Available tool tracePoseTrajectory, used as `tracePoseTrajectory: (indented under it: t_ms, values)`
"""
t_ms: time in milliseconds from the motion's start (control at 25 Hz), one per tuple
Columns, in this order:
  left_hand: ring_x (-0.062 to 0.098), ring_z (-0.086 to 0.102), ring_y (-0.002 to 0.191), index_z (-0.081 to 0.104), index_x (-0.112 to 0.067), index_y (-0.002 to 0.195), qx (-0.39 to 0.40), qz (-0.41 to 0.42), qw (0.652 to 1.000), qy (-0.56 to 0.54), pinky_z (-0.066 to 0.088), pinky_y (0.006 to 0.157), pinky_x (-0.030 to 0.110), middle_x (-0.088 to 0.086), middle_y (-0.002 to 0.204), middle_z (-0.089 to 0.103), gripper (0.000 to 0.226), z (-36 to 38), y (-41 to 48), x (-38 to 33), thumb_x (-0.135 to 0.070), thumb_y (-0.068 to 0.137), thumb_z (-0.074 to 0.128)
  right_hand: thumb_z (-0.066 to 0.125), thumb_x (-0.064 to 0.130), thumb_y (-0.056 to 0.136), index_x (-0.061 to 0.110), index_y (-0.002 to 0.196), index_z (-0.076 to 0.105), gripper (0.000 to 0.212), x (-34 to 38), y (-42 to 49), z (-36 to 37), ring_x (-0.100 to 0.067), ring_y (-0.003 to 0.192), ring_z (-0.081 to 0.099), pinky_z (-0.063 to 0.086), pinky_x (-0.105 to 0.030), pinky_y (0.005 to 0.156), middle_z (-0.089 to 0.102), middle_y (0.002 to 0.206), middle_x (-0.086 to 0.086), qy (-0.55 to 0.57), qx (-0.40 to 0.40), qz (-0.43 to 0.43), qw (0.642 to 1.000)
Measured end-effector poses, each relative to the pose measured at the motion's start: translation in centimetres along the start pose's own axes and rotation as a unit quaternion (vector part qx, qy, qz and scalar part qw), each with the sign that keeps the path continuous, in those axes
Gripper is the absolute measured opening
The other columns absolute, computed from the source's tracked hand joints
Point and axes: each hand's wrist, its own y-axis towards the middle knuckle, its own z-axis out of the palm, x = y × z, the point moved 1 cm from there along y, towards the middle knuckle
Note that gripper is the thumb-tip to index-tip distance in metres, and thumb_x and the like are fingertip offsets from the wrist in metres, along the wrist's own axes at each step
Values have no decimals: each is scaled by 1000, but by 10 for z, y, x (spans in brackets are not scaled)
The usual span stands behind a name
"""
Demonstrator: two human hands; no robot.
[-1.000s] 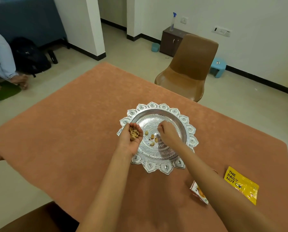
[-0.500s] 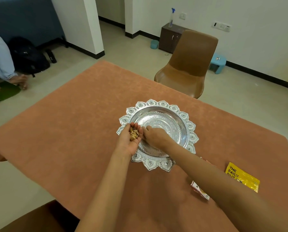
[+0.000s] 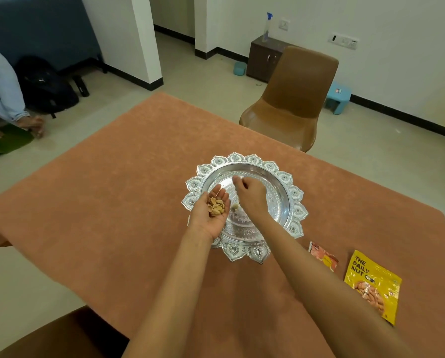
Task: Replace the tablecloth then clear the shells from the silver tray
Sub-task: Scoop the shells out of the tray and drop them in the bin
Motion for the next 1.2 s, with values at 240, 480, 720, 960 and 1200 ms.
tracePoseTrajectory:
  t_ms: [240,480,720,960,1200]
  values:
    - [7,54,45,53,-16,68,-20,-11,999,25,48,44,16,-5,49,52,35,16,0,17,-32,99,46,45,34,98,22,76,45,25,29,-27,10,-16,61,53,34,-26,50,54,62,4,-21,4,-116,993]
    - [12,60,59,55,-12,75,0,-48,999,7,54,50,21,1,54,60,27,10,2,19,-25,97,48,48,17,97,13,88,63,18,30,-31,6,-15,81,56,43,-24,69,62,82,10,83,40,-170,981]
    - [20,57,71,56,-1,78,12,-29,988,-148,58,55,35,12,74,59,33,10,-12,-5,-21,100,43,61,18,91,8,90,60,10,-11,4,-27,-10,66,53,44,-28,64,61,81,-3,-124,141,3,982]
    - [20,60,82,61,-2,87,0,-22,997,-75,55,75,32,10,88,61,41,-1,-4,-15,-28,103,33,66,25,88,3,88,63,22,-11,-8,-11,-15,66,51,38,-24,61,64,81,-9,-246,225,-63,941]
    - [22,58,85,59,-1,89,2,-22,997,-72,48,88,36,12,91,59,37,-1,-4,-19,-24,103,34,61,16,89,5,100,60,16,-5,-7,-8,-18,78,49,41,-27,69,53,91,-6,-226,250,-112,935]
